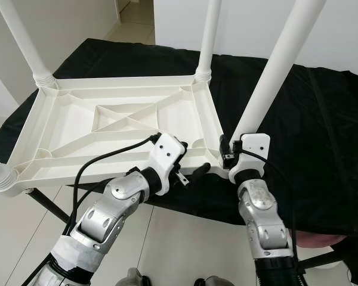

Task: Building children table

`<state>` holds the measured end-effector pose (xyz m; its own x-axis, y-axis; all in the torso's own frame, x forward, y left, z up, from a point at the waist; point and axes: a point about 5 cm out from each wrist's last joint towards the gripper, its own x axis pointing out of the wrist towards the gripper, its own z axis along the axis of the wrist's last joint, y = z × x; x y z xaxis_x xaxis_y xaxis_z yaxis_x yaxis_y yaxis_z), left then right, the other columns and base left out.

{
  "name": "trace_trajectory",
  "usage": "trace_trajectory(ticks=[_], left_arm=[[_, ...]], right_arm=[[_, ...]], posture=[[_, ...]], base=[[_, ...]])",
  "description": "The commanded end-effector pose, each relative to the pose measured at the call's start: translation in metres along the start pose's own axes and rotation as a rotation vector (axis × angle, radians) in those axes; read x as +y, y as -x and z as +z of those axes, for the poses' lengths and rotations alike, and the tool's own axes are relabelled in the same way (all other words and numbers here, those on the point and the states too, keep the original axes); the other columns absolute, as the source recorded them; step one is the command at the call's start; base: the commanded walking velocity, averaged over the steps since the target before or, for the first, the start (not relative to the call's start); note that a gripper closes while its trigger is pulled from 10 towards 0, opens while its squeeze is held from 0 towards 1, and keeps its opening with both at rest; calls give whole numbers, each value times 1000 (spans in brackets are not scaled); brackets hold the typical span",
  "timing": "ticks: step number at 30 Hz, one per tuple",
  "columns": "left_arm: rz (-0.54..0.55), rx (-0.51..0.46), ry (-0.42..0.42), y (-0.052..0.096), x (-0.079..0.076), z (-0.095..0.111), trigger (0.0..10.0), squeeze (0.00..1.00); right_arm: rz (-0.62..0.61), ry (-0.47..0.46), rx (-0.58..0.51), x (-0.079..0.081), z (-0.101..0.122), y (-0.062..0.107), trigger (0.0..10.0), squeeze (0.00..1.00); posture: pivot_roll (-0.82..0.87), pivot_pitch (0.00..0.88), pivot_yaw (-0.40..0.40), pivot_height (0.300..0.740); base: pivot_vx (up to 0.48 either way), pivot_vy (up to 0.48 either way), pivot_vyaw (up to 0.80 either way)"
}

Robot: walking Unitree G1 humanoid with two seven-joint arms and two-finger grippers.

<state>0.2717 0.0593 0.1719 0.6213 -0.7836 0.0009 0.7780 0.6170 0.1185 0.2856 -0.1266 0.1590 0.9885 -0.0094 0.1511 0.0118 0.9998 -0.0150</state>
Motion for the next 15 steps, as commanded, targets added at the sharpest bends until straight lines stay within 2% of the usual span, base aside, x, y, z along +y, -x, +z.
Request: trace_trajectory(ticks=[1, 8, 9, 13, 15], left_arm=[[-115, 14, 10, 2, -5, -4, 10000, 0], [-129, 39, -10, 9, -2, -9, 10000, 0], [-122, 37, -19, 9, 1, -7, 10000, 0], [-115, 37, -27, 8, 3, -7, 10000, 0], [-111, 26, -11, 8, 2, -5, 10000, 0]], right_arm=[[-33, -3, 73, -2, -14, 5, 10000, 0], [-8, -20, 96, 7, -15, 3, 10000, 0], [50, -38, 79, 10, -12, -1, 10000, 1000], [77, -43, 63, 10, -10, -4, 10000, 1000], [155, -61, 61, 5, -8, -8, 10000, 1000]], posture=[[-97, 84, 27, 740], [-87, 67, 32, 740], [-85, 61, 30, 740], [-84, 59, 31, 740], [-88, 58, 41, 740]], base=[[0, 0, 0], [0, 0, 0], [0, 0, 0], [0, 0, 0], [0, 0, 0]])
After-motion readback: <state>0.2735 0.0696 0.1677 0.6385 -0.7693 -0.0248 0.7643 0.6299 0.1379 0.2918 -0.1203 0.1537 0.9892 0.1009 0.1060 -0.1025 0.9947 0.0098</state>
